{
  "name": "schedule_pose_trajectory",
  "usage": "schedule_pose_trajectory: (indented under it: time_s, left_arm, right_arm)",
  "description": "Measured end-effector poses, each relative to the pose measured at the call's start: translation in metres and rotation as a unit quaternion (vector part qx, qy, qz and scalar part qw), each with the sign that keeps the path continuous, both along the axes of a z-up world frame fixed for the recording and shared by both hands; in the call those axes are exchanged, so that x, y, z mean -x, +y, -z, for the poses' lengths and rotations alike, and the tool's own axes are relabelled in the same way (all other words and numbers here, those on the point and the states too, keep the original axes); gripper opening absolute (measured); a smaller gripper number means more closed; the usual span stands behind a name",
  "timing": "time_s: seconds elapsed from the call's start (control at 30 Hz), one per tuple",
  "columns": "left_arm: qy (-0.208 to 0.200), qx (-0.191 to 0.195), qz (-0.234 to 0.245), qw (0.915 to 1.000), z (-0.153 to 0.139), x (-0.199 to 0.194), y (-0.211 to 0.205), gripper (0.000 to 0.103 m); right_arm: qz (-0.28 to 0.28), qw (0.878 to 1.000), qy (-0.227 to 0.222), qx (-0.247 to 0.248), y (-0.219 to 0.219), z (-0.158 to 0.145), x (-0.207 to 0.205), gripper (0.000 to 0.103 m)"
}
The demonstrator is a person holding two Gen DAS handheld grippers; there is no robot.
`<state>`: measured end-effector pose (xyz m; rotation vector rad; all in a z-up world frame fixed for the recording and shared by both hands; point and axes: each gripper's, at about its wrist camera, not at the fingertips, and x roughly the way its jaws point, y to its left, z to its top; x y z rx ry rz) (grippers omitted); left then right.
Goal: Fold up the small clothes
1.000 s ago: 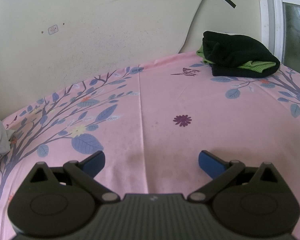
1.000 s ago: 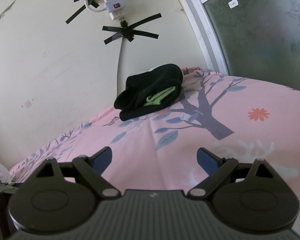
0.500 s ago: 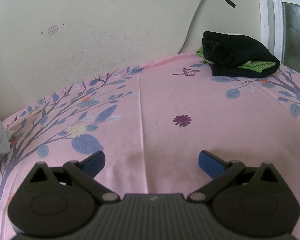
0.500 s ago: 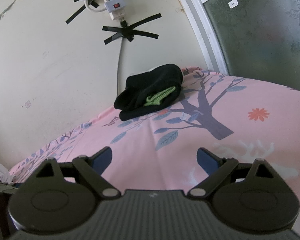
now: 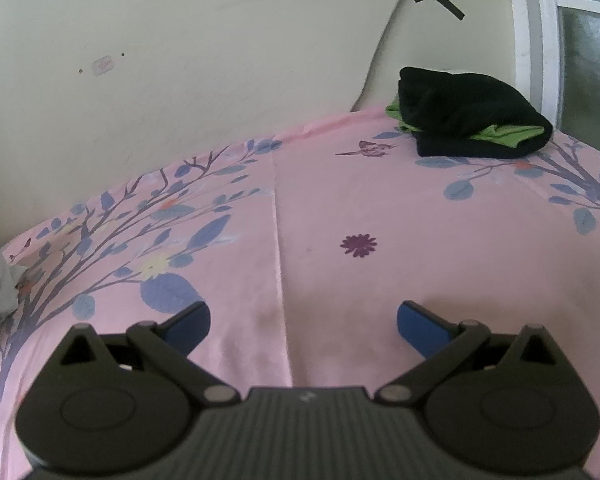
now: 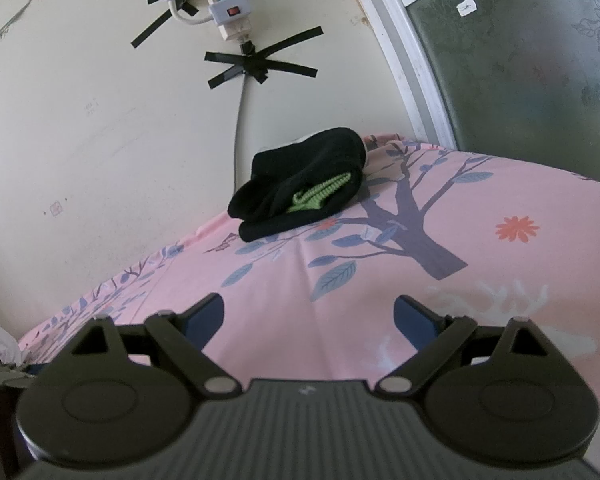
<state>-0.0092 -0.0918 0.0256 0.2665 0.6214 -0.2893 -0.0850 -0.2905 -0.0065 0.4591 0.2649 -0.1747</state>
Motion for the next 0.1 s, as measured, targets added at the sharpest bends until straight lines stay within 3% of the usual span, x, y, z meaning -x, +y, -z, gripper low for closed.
schedule_pose_trajectory:
  time_s: [0.1]
  left_arm:
    - [-0.001,0.001,-0.001,1.0000,-0.0004,-0.0010,0.0008,0.103]
  right_arm:
    - [0.000,1.000,0.000,0.000,0.0001,0.0001,0.0001,0.089]
